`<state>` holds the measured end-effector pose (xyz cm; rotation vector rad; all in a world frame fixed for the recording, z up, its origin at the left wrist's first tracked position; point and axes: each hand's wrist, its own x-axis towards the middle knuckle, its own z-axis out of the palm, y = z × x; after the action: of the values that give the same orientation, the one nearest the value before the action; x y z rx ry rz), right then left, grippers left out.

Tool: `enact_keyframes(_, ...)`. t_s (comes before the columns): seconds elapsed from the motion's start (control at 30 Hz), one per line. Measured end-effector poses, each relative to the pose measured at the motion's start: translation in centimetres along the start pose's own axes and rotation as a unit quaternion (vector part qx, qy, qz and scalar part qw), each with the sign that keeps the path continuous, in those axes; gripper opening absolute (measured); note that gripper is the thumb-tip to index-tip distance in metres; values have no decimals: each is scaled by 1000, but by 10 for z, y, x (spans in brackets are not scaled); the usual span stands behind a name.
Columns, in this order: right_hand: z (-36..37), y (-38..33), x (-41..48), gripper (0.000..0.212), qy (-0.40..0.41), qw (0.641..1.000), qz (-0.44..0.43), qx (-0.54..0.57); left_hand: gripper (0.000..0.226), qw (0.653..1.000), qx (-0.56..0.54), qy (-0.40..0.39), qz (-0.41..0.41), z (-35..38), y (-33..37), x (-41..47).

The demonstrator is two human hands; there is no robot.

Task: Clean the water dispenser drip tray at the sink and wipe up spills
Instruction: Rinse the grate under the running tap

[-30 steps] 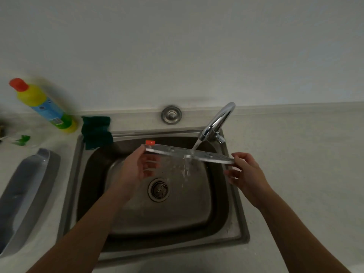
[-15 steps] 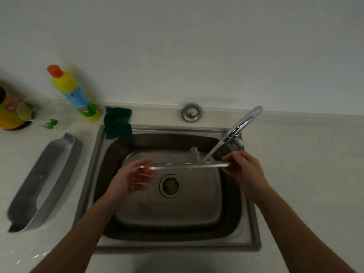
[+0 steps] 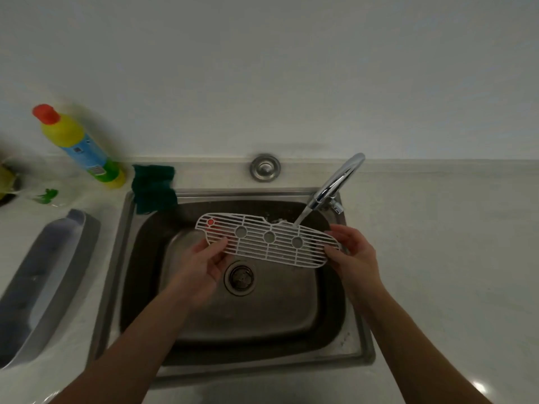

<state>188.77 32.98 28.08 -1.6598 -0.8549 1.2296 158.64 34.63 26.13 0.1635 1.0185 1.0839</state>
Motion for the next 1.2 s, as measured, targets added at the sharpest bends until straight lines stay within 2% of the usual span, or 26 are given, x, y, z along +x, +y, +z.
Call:
enact_keyframes(0.07, -2, 6, -6, 44, -2, 999, 16, 29, 36, 1000, -1, -7, -10, 5, -12, -2)
enact_keyframes(0.2, 1, 21, -24, 37, -56, 997, 34, 28, 38, 999, 0, -42, 2, 12, -25, 2)
enact_keyframes(0.27, 7, 30, -31, 33, -94, 993, 71, -5, 33, 998, 31, -21, 42, 20, -25, 9)
enact_keyframes(0.33, 13, 35, -34, 41, -145, 979, 118, -75, 27, 988, 120, 25, 99, 30, -21, 15)
enact_keyframes(0.4, 17, 31, -34, 54, -176, 963, 147, -144, 21, 959, 238, 31, 152, 38, -14, 19)
enact_keyframes(0.47, 19, 22, -29, 61, -170, 960, 131, -178, 19, 914, 358, -5, 190, 43, -9, 22)
enact_keyframes(0.57, 18, -1, -14, 64, -141, 975, 74, -155, 21, 856, 461, -74, 223, 50, -7, 26)
enact_keyframes(0.63, 19, -17, -2, 64, -140, 980, 51, -130, 24, 820, 519, -117, 211, 53, -6, 29)
enact_keyframes(0.7, 21, -28, 8, 59, -150, 980, 42, -125, 29, 766, 588, -160, 204, 55, -5, 30)
enact_keyframes(0.77, 26, -32, 13, 38, -163, 977, 40, -133, 31, 729, 625, -194, 200, 57, -5, 32)
enact_keyframes(0.83, 30, -30, 15, 12, -169, 975, 33, -144, 29, 725, 631, -202, 187, 56, -3, 34)
enact_keyframes(0.87, 32, -27, 15, 8, -164, 976, 32, -143, 25, 725, 635, -199, 179, 53, -2, 34)
enact_keyframes(0.97, 30, -18, 16, 13, -112, 986, 63, -106, 13, 724, 647, -180, 156, 33, 3, 36)
enact_keyframes(1.07, 21, -12, 21, 19, -62, 991, 117, -17, 7, 710, 674, -143, 146, -2, 13, 33)
enact_keyframes(1.13, 14, -8, 24, 21, -61, 988, 140, 15, 7, 736, 655, -121, 125, -25, 21, 30)
enact_keyframes(1.2, 13, -5, 25, 21, -89, 985, 145, 22, 13, 796, 587, -101, 106, -40, 26, 22)
